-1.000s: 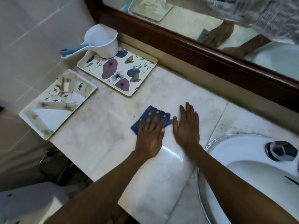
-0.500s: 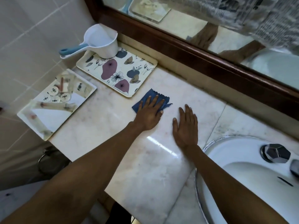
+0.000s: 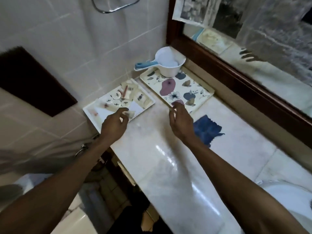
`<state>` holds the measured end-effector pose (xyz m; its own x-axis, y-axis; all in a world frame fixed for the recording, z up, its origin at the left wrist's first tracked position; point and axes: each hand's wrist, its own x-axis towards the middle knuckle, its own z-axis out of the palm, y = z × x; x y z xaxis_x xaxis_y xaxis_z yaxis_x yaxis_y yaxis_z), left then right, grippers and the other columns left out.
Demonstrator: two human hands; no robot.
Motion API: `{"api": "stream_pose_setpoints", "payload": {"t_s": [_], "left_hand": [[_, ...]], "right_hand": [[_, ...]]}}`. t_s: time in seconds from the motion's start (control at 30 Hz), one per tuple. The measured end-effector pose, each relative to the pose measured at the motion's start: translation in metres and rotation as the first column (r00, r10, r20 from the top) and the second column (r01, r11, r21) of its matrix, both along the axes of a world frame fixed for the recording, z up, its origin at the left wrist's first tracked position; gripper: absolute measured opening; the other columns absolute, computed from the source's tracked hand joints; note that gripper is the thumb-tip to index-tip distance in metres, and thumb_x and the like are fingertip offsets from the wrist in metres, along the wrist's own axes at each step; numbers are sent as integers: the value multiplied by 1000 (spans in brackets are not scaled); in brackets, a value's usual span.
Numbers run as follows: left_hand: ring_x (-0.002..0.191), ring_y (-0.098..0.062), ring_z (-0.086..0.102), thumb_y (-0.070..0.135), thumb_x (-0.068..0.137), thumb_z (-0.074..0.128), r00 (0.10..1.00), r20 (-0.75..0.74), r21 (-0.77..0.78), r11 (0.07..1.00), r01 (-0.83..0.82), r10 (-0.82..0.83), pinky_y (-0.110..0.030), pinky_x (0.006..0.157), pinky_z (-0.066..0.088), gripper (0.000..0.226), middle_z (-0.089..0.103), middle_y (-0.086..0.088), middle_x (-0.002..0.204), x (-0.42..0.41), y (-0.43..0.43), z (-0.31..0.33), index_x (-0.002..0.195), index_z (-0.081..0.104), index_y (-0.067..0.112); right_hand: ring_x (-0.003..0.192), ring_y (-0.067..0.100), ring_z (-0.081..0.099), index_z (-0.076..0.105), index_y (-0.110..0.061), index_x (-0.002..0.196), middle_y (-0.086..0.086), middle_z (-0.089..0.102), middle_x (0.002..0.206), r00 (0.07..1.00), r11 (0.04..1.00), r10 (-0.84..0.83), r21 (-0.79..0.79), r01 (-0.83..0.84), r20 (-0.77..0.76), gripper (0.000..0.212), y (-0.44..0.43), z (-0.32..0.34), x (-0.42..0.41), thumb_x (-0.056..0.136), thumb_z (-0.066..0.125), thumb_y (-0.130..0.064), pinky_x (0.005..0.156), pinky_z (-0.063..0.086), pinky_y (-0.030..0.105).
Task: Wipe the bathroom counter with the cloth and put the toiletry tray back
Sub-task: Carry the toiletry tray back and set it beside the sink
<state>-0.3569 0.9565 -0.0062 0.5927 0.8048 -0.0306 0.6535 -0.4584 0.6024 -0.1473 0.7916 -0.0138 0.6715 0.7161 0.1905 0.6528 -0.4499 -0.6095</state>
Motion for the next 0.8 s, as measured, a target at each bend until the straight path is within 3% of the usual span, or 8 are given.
{"api": "stream_pose_setpoints", "payload": {"t_s": [0.1,0.17,0.3,0.4,0.5,0.57,0.67,0.8], "left_hand": [[98,-23,65,31,98,55,980,16,-26,980,-198,199,-31,83,45,33,70,3,107,-37,40,-10,130,58,24],[115,-31,57,30,96,59,955,7,-54,954,-294,295,-37,96,44,43,63,-9,124,-58,61,-22,136,54,15],[136,-37,36,35,90,68,896,-80,-222,869,-442,436,-43,107,36,77,38,-21,149,-80,93,-33,150,28,8],[145,-36,28,32,86,76,885,-57,-380,810,-447,462,-40,112,32,99,22,-19,161,-80,107,-37,157,11,8],[143,-33,36,33,80,81,895,-17,-454,794,-405,446,-36,109,35,105,30,-15,159,-81,119,-51,157,14,10],[140,-31,41,37,78,82,904,-18,-488,786,-380,427,-34,106,39,106,36,-10,157,-82,122,-55,156,16,14],[136,-28,47,30,79,82,913,-25,-463,805,-371,407,-35,104,44,104,42,-5,155,-84,123,-57,158,14,20],[128,-30,55,19,78,80,916,-19,-415,830,-372,401,-42,103,48,94,54,-4,146,-88,122,-65,153,25,28]], "right_hand": [[111,34,58,48,-7,133,15,58,126,989,981,144,-123,-147,-35,42,66,2,-8,101,44,-35,83,49,41],[119,42,53,41,0,140,24,52,133,974,948,219,-221,-228,-66,52,104,-5,-7,101,47,-33,96,45,46],[134,44,41,31,4,147,30,42,145,975,925,173,-317,-208,-137,70,163,-20,-3,97,49,-42,111,33,45],[133,43,44,34,7,143,31,45,142,982,923,111,-350,-159,-153,73,183,-34,-6,94,53,-44,109,36,47],[126,41,49,42,5,134,29,52,131,984,922,55,-369,-114,-167,73,188,-40,-13,89,56,-50,99,43,47],[128,40,46,40,2,138,28,49,135,987,912,55,-395,-110,-148,70,187,-44,-14,89,64,-43,100,43,46],[130,42,43,38,1,142,31,46,137,984,911,42,-398,-110,-174,75,178,-48,-11,86,70,-38,103,38,43],[120,40,50,42,-7,137,26,48,128,973,903,6,-417,-104,-229,78,159,-46,-19,78,69,-51,91,43,38]]}}
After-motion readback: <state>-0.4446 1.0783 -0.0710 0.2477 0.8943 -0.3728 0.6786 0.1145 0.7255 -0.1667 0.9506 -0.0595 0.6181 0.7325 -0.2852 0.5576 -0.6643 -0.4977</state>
